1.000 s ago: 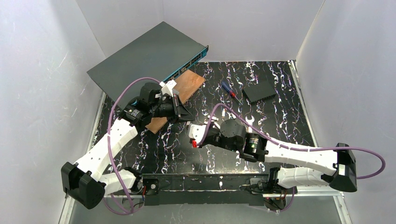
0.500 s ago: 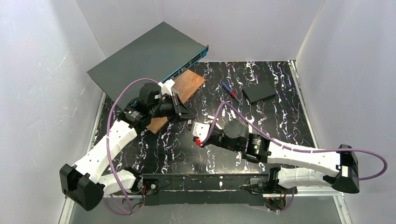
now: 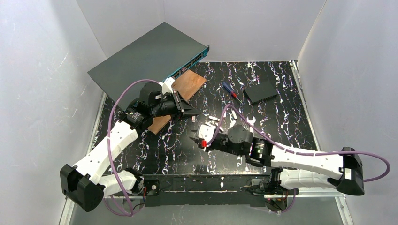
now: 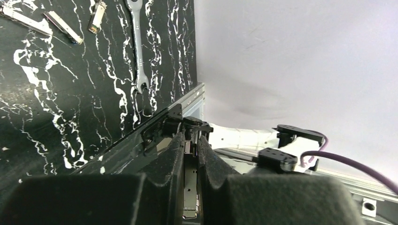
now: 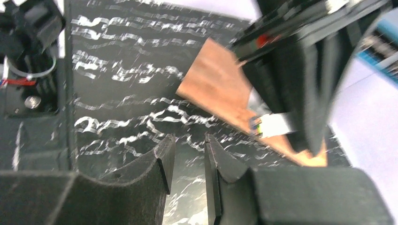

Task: Insert the plug into the switch port
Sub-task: Pick up the connector from the center of the board.

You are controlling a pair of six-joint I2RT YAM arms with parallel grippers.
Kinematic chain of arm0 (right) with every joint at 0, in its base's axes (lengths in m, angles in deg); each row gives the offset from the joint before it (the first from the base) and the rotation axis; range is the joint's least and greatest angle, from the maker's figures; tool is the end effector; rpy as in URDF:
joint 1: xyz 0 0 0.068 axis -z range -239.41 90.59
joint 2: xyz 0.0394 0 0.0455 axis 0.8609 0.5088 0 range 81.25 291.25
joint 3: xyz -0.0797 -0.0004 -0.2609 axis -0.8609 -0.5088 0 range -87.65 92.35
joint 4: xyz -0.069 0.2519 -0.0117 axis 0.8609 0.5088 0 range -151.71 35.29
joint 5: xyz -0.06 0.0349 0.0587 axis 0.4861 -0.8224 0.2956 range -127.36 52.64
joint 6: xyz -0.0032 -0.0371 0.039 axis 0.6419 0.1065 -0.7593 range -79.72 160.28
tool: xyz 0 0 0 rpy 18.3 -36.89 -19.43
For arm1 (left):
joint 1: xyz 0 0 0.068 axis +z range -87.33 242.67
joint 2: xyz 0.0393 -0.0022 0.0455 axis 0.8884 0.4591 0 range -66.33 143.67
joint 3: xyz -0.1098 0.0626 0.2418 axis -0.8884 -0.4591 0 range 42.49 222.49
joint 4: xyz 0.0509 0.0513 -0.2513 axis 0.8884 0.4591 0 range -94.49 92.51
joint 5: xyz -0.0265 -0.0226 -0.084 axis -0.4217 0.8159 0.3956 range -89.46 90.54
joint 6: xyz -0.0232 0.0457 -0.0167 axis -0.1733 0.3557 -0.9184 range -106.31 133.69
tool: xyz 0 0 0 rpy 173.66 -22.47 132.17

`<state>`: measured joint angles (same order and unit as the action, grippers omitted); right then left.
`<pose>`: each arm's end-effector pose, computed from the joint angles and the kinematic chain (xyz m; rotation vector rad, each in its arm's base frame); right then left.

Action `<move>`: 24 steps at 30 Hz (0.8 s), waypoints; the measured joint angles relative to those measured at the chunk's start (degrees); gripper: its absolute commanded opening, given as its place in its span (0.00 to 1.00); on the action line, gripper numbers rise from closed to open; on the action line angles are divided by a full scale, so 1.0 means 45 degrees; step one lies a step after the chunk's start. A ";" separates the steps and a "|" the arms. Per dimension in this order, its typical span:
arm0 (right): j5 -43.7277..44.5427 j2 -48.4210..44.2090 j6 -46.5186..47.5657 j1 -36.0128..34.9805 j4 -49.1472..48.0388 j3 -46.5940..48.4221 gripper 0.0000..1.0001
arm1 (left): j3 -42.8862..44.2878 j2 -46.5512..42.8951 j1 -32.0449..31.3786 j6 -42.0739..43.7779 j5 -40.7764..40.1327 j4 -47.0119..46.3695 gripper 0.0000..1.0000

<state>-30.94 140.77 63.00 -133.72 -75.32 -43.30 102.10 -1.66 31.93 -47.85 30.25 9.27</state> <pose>0.0709 0.2374 0.3319 -1.1614 1.1459 0.6076 0.2108 -0.1459 0.3565 -0.1776 2.1829 -1.5059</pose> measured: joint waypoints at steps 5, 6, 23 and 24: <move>-0.0180 0.0019 -0.0656 -0.0029 0.0733 -0.0801 0.39 | -0.0005 -0.0005 -0.0034 -0.0656 -0.0029 -0.0427 0.00; -0.0170 0.0019 -0.0782 -0.0029 0.0850 -0.0884 0.40 | -0.0005 -0.0005 -0.0034 -0.0729 -0.0034 -0.0481 0.00; 0.4954 -0.0695 -0.5537 -0.0029 0.0311 -0.0782 0.66 | -0.0583 -0.0155 0.0369 -0.0923 -0.1821 -0.2001 0.00; 0.5260 -0.0559 -0.5790 -0.0029 0.0267 -0.0656 0.66 | -0.0617 -0.0165 0.0369 -0.0952 -0.1860 -0.2064 0.00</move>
<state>-7.27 138.26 36.95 -133.85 -74.11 -46.25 99.32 -2.41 33.59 -52.13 21.88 -0.02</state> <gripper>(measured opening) 0.655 0.078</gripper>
